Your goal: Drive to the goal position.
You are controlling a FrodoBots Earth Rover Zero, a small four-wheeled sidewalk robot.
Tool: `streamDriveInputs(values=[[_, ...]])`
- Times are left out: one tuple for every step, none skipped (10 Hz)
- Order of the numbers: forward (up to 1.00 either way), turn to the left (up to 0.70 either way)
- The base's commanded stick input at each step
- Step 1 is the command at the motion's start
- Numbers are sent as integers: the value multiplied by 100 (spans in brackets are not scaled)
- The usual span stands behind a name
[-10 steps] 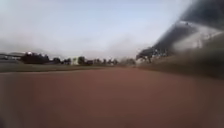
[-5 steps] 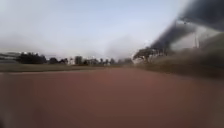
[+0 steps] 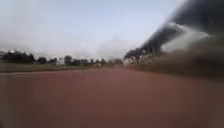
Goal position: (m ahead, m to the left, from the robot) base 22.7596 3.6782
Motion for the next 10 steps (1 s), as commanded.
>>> streamDriveInputs(values=[[70, -33], [70, -33], [70, -33], [70, -14], [70, 0], [70, 0], [70, 0], [70, 0], [70, 0], [70, 0]])
